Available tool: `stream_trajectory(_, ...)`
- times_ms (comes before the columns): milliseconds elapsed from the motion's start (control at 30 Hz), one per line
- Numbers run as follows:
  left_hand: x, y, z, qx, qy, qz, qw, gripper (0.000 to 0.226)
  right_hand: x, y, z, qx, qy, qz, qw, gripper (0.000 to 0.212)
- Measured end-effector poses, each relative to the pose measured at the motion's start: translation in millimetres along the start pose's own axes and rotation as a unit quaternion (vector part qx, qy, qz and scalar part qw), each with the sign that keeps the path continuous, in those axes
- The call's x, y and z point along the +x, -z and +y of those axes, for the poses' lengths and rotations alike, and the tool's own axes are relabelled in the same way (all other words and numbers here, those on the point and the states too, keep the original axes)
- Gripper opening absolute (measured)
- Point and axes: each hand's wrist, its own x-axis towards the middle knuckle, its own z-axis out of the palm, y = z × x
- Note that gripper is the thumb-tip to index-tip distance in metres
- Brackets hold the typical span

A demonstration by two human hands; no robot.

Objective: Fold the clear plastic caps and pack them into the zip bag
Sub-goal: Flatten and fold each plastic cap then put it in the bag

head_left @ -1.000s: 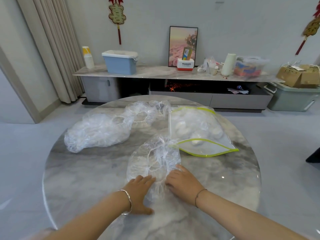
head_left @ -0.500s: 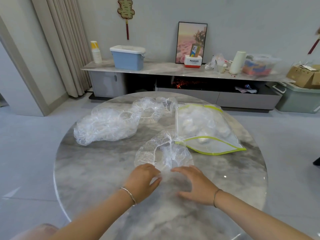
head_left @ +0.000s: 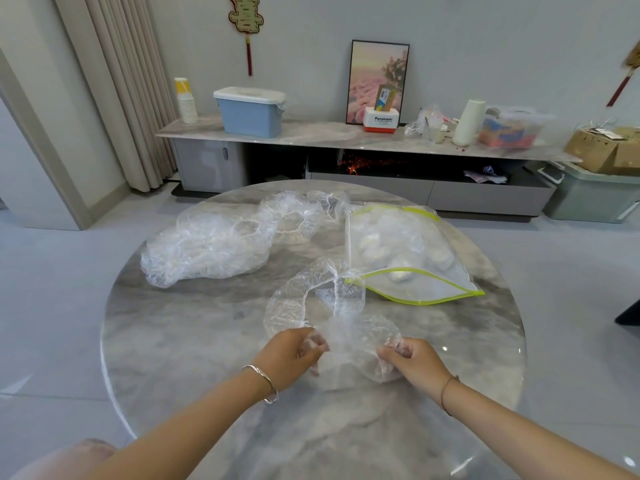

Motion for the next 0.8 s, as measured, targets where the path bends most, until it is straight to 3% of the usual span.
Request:
stream_trajectory(100, -1, -6, 0, -0.015, 0.058, 0.006, 0.998, 0.007, -2, -2, -1, -0.039, -0.001, 0.010, 0.999, 0.025)
stream_trajectory(167, -3, -9, -3, 0.082, 0.079, 0.012, 0.993, 0.038, -7, -2, -8, -0.114, 0.022, 0.035, 0.993, 0.025)
stream_trajectory(233, -3, -12, -9, 0.219, 0.032, 0.044, 0.974, 0.064, -10, -3, -11, -0.218, 0.104, 0.089, 0.966, 0.040)
stream_trajectory(300, -5, -16, -10, 0.286, -0.083, 0.083, 0.951, 0.063, -15, -5, -16, -0.293, 0.190, 0.084, 0.933, 0.054)
stream_trajectory(400, -5, -30, -20, 0.355, -0.171, 0.046, 0.918, 0.054, -17, -18, -14, -0.368, 0.214, -0.027, 0.905, 0.085)
stream_trajectory(467, -8, -43, -30, 0.380, -0.168, -0.003, 0.910, 0.056, -18, -25, -5, -0.396, 0.182, -0.084, 0.896, 0.103)
stream_trajectory(533, -9, -49, -37, 0.391, -0.145, -0.048, 0.908, 0.059, -17, -29, 4, -0.418, 0.170, -0.110, 0.886, 0.101)
stream_trajectory(800, -12, -53, -37, 0.388, -0.078, -0.107, 0.912, 0.059, -17, -32, 13, -0.431, 0.186, -0.133, 0.873, 0.092)
